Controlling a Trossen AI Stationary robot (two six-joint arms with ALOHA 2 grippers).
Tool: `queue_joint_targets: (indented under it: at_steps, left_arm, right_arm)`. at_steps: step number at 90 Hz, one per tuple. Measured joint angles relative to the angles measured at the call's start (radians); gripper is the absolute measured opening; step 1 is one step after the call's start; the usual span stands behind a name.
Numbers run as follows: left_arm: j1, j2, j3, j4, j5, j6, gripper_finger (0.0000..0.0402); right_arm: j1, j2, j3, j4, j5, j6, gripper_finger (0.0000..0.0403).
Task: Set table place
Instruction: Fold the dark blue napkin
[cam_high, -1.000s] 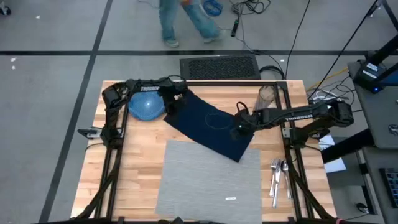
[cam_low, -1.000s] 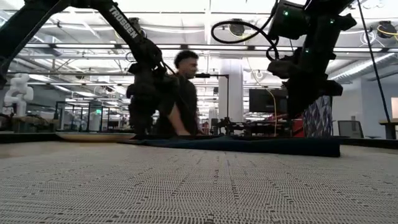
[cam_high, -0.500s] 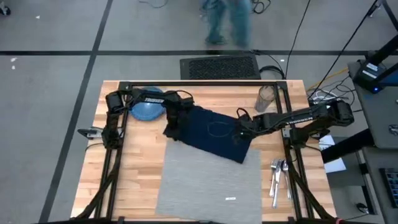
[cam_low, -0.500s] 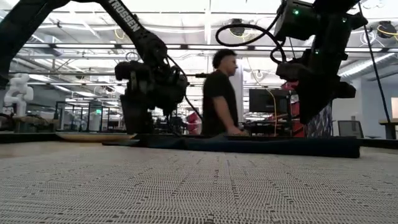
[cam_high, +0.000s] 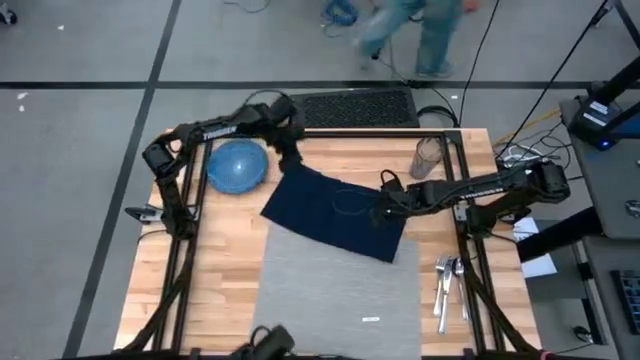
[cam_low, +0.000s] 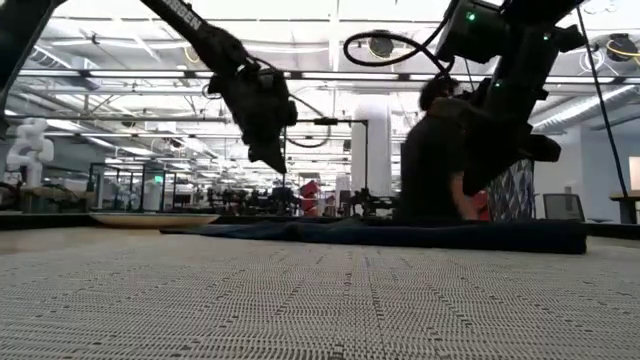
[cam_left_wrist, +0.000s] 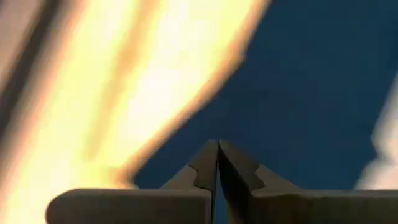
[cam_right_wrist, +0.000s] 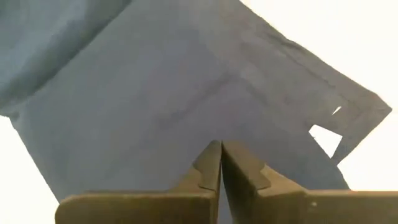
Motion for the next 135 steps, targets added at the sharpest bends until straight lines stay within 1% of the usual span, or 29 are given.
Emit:
queue_joint_targets:
  at_steps: [12,20,38,46,56,65,74,88,97,112,124,135]
  left_arm:
    - [0.033,0.050,0.000,-0.004,-0.001,0.001,0.0000]
    - [0.041,0.085,-0.001,-0.040,0.006,0.021,0.0000]
    - [0.036,0.122,-0.002,-0.049,0.005,0.060,0.0000]
    - [0.037,0.121,0.002,-0.043,0.013,0.059,0.0007]
    - [0.051,0.121,0.008,-0.061,0.028,0.053,0.0032]
    - [0.059,0.121,0.008,-0.098,0.027,0.060,0.0065]
    - [0.069,0.120,0.008,-0.099,0.027,0.055,0.0100]
    - [0.086,0.120,0.008,-0.097,0.026,0.057,0.0136]
    - [0.086,0.120,0.008,-0.083,-0.002,0.060,0.0144]
    - [0.088,0.120,0.008,-0.071,-0.003,0.059,0.0146]
    - [0.088,0.158,0.010,-0.081,-0.003,0.030,0.0146]
    - [0.088,0.183,0.010,-0.052,-0.003,0.026,0.0146]
  right_arm:
    - [-0.044,-0.007,0.000,0.000,-0.002,-0.028,0.0000]
    - [-0.090,-0.021,0.000,0.015,-0.009,-0.054,0.0000]
    - [-0.206,-0.079,0.001,0.093,-0.084,-0.232,0.0002]
    - [-0.243,-0.098,0.001,0.117,-0.111,-0.291,0.0015]
    - [-0.276,-0.099,0.001,0.111,-0.134,-0.355,0.0044]
    - [-0.289,-0.099,0.001,0.112,-0.136,-0.399,0.0076]
    - [-0.300,-0.099,0.001,0.110,-0.136,-0.423,0.0104]
    - [-0.300,-0.090,0.001,0.107,-0.105,-0.455,0.0125]
    - [-0.314,-0.082,0.001,0.106,-0.109,-0.478,0.0126]
    - [-0.333,-0.077,0.001,0.114,-0.117,-0.500,0.0122]
    - [-0.345,-0.077,0.001,0.115,-0.159,-0.504,0.0122]
    - [-0.345,-0.077,0.001,0.115,-0.165,-0.514,0.0121]
